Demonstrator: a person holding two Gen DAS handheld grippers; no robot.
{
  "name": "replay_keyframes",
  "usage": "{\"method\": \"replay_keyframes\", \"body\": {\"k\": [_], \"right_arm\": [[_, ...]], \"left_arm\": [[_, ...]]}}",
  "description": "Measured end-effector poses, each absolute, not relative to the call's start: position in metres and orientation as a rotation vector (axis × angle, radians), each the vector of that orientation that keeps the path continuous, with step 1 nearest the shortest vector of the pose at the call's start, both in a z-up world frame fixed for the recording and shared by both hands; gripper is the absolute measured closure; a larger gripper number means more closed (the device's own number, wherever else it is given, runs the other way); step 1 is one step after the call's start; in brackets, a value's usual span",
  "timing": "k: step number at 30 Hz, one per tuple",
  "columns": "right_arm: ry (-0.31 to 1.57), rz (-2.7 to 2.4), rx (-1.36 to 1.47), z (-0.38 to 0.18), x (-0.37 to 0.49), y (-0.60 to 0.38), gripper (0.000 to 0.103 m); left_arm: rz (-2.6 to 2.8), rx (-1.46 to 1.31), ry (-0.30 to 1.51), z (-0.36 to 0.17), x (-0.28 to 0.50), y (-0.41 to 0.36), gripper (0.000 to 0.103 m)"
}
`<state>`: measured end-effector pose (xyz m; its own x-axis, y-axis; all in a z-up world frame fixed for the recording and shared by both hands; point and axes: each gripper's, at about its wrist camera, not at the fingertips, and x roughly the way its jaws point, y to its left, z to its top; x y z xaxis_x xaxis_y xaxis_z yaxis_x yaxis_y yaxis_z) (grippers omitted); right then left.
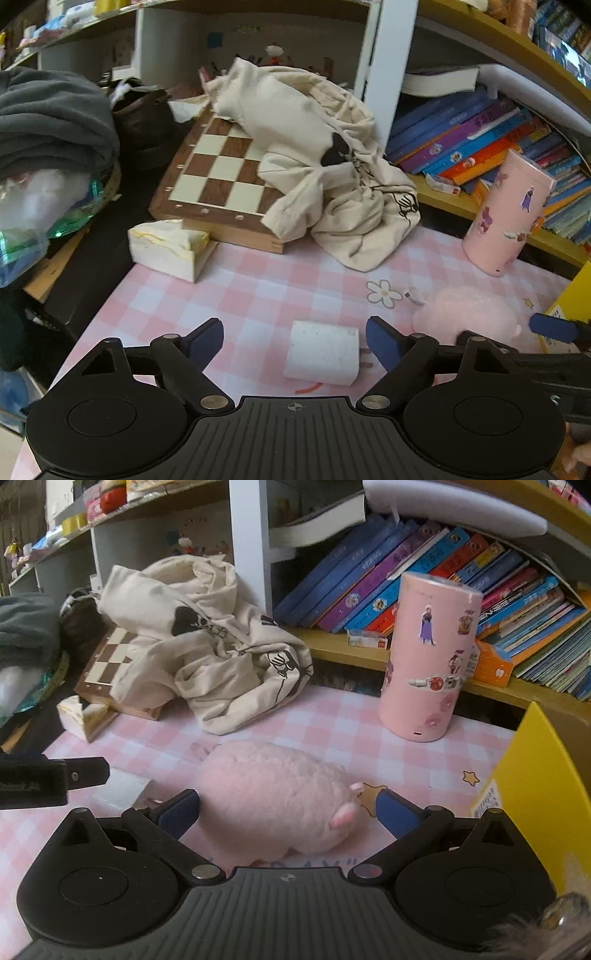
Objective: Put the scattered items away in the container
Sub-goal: 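Grasp the pink plush pig with the right gripper while the left gripper grasps the white charger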
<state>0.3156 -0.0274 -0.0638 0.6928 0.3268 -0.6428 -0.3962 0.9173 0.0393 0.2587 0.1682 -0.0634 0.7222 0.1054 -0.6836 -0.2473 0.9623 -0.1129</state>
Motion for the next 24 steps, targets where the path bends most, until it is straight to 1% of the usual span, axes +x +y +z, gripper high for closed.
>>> {"method": "replay_keyframes", "body": {"k": [1,3,9,13,14,16,18,19,24], "right_arm": [[0.700,0.409,-0.092,-0.066,0.319,-0.028,0.000],[0.709,0.413,-0.066,-0.070,0.324,-0.028,0.000],[0.735,0.433,-0.031,-0.080,0.334,-0.026,0.000],[0.740,0.439,-0.025,-0.080,0.336,-0.025,0.000],[0.742,0.441,-0.026,-0.080,0.337,-0.025,0.000],[0.742,0.444,-0.025,-0.080,0.338,-0.025,0.000],[0.742,0.443,-0.020,-0.081,0.339,-0.025,0.000],[0.744,0.442,-0.018,-0.081,0.340,-0.025,0.000],[0.757,0.439,-0.023,-0.082,0.345,-0.022,0.000]], "left_arm": [[0.189,-0.195,0.749,-0.066,0.262,0.166,0.017],[0.185,-0.186,0.773,-0.072,0.267,0.163,0.021],[0.193,-0.168,0.827,-0.090,0.280,0.161,0.021],[0.185,-0.157,0.829,-0.098,0.287,0.158,0.025],[0.182,-0.157,0.826,-0.099,0.288,0.157,0.027],[0.160,-0.154,0.816,-0.098,0.289,0.156,0.036],[0.143,-0.160,0.807,-0.098,0.289,0.156,0.046],[0.127,-0.172,0.804,-0.098,0.289,0.156,0.049],[0.102,-0.184,0.802,-0.097,0.286,0.160,0.051]]}}
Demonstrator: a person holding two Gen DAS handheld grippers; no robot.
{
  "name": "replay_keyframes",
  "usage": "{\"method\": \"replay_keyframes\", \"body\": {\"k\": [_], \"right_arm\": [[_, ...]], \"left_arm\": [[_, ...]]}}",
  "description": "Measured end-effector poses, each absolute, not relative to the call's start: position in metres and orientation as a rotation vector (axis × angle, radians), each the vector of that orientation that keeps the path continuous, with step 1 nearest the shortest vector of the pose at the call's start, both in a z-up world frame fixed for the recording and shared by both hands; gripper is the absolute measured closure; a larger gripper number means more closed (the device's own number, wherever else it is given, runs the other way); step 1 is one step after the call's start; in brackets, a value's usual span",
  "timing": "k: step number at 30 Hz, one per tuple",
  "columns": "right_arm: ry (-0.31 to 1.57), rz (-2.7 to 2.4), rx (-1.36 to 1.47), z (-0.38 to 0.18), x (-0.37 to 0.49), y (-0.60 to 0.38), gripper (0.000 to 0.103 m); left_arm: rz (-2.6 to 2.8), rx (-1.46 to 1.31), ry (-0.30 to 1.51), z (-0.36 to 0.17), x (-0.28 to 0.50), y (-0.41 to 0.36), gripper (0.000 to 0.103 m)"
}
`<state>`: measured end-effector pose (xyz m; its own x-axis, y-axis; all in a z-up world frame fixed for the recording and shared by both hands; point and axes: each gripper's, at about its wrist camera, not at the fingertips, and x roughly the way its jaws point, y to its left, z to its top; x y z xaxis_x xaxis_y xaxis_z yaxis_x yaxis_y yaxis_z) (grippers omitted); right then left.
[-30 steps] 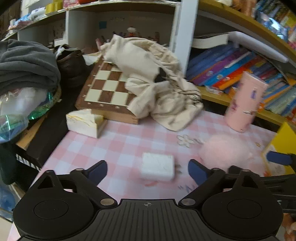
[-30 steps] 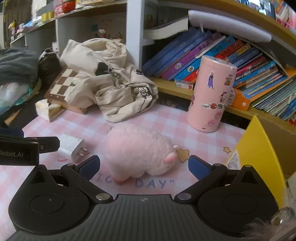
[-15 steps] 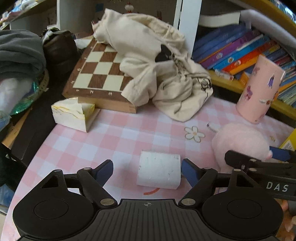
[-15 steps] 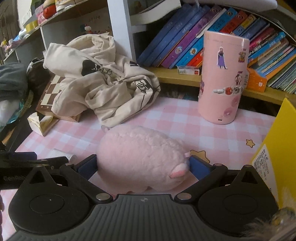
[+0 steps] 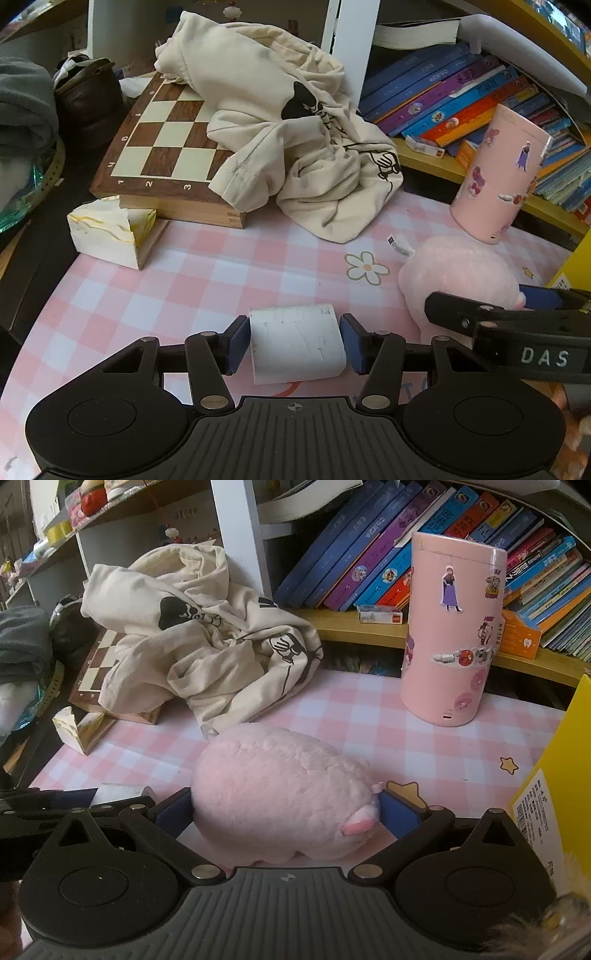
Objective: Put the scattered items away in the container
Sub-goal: 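Grasp the pink plush pig with the right gripper while the left gripper grasps the white charger, then lift the pink pig and white charger and carry both over the yellow box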
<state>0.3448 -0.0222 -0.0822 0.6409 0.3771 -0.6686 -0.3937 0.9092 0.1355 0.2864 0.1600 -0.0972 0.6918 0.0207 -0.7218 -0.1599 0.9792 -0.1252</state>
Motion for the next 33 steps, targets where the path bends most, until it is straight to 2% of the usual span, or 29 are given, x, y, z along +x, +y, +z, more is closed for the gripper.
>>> {"method": "replay_keyframes", "body": {"k": [4,7,10,33], "right_arm": [[0.754,0.440,-0.050,-0.082,0.344,-0.019,0.001],[0.750,0.443,-0.062,-0.078,0.339,-0.019,0.012],[0.750,0.447,-0.052,-0.072,0.334,-0.023,0.015],[0.754,0.543,-0.046,-0.021,0.152,-0.093,0.015]], "left_arm": [[0.135,-0.233,0.815,-0.094,0.282,0.168,0.052],[0.150,-0.303,0.817,-0.092,0.274,0.177,0.052],[0.155,-0.344,0.812,-0.085,0.259,0.182,0.052],[0.107,-0.535,0.717,-0.026,0.082,0.165,0.052]]}}
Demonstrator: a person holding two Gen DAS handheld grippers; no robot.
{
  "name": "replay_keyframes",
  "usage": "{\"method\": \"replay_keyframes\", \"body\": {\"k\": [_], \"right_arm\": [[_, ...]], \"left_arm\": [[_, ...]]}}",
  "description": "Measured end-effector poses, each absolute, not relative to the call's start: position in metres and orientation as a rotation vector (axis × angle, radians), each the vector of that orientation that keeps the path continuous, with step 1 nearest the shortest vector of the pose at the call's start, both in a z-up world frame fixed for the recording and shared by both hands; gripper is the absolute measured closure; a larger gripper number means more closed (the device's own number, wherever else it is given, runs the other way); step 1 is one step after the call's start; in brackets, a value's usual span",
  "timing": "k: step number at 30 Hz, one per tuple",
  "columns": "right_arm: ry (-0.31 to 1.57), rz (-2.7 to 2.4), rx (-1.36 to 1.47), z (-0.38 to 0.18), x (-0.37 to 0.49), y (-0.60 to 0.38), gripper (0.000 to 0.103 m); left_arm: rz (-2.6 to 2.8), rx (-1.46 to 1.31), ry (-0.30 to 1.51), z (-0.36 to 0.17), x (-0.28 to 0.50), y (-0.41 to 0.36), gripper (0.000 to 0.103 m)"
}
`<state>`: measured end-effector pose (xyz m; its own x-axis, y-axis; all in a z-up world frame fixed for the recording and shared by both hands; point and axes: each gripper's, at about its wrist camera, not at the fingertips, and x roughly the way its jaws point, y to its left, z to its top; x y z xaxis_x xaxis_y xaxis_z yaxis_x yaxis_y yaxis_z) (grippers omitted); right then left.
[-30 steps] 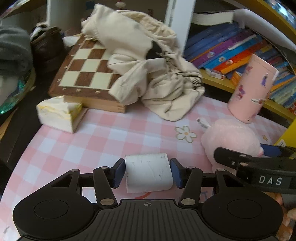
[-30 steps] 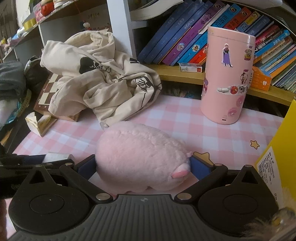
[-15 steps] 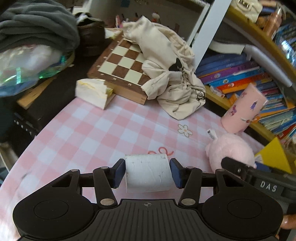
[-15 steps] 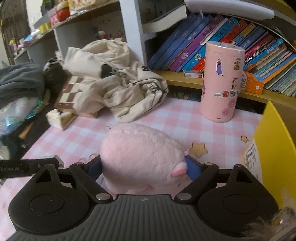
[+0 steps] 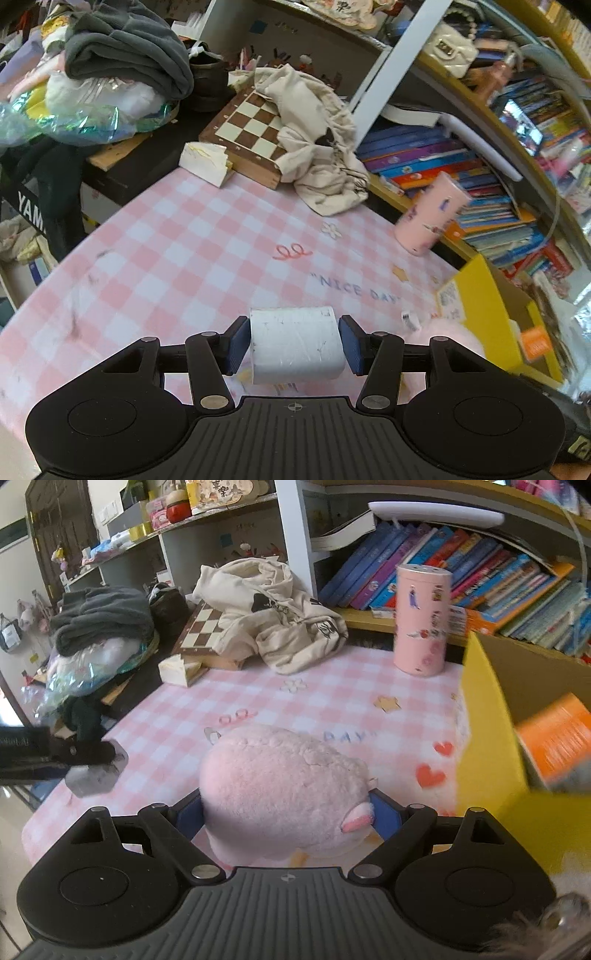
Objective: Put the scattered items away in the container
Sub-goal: 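Lift the pink pig and white charger and carry both over the yellow box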
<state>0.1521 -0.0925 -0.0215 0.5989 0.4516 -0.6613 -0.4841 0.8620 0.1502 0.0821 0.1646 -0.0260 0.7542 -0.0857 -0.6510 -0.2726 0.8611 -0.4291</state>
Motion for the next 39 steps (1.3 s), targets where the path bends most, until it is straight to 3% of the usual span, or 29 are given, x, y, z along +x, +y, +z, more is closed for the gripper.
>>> {"method": "replay_keyframes", "body": {"k": [20,39], "right_arm": [[0.723,0.373,-0.025,-0.008,0.053,-0.162,0.015],[0.692,0.212,0.004,0.007,0.017,-0.230,0.015]], "left_arm": [[-0.114,-0.694,0.698,-0.021,0.020,0.105,0.052],[-0.270,-0.619,0.744,-0.011,0.029,0.044,0.052]]}}
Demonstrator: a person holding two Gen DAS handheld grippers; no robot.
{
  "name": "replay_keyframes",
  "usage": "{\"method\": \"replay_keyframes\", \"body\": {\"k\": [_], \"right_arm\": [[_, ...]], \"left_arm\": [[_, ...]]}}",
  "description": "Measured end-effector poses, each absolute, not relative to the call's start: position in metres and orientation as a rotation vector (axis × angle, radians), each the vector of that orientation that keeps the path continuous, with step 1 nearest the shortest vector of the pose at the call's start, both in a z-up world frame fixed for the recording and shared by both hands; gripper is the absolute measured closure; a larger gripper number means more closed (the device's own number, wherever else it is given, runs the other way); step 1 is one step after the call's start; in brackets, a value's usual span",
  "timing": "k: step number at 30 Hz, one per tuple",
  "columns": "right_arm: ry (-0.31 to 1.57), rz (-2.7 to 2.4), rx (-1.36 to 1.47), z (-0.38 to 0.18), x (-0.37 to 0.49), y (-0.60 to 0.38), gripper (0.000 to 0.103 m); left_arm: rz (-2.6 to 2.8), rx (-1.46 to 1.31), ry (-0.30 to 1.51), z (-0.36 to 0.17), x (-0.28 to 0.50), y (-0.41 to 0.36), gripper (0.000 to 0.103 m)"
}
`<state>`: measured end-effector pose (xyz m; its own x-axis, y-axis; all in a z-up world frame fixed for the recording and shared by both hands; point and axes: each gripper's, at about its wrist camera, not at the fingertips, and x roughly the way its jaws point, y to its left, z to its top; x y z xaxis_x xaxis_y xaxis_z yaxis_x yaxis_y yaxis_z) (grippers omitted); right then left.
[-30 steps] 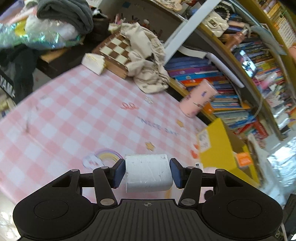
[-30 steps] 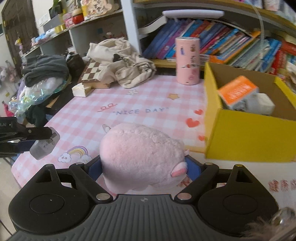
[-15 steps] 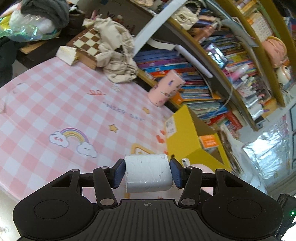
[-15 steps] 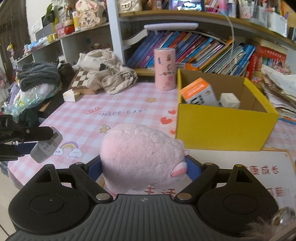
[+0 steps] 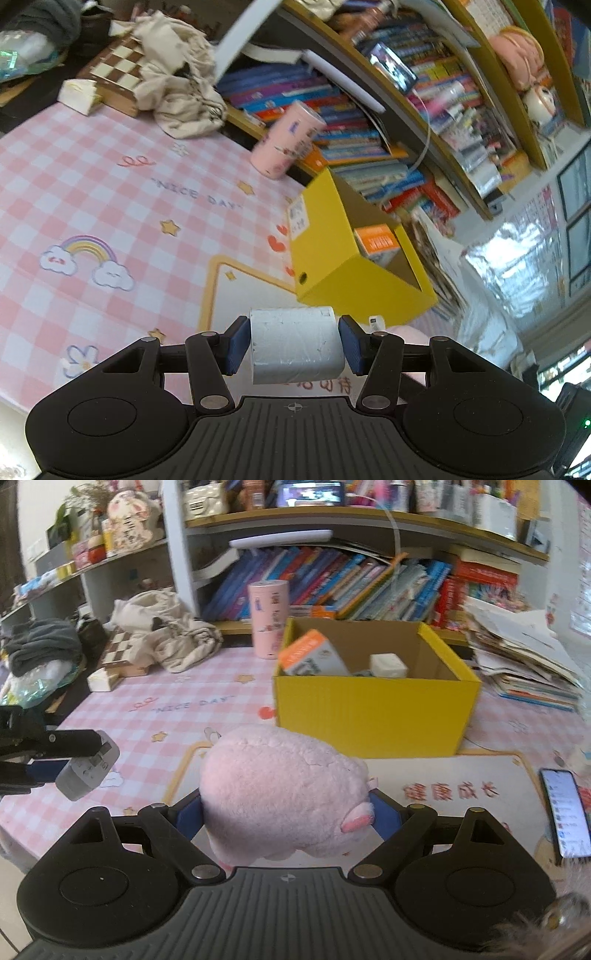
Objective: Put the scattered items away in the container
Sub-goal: 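Lift the pink pig and white charger and carry both over the yellow box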
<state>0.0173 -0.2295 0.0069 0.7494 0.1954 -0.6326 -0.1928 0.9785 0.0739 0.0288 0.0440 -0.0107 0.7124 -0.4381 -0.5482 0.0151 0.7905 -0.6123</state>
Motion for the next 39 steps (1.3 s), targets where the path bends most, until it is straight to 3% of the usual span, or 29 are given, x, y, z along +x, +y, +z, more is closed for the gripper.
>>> {"method": "replay_keyframes", "body": {"k": [39], "right_arm": [[0.654,0.103,0.064,0.020,0.027,-0.322,0.014]], "left_arm": [[-0.418,-0.481,0.745,0.018,0.068,-0.064,0.052]]}}
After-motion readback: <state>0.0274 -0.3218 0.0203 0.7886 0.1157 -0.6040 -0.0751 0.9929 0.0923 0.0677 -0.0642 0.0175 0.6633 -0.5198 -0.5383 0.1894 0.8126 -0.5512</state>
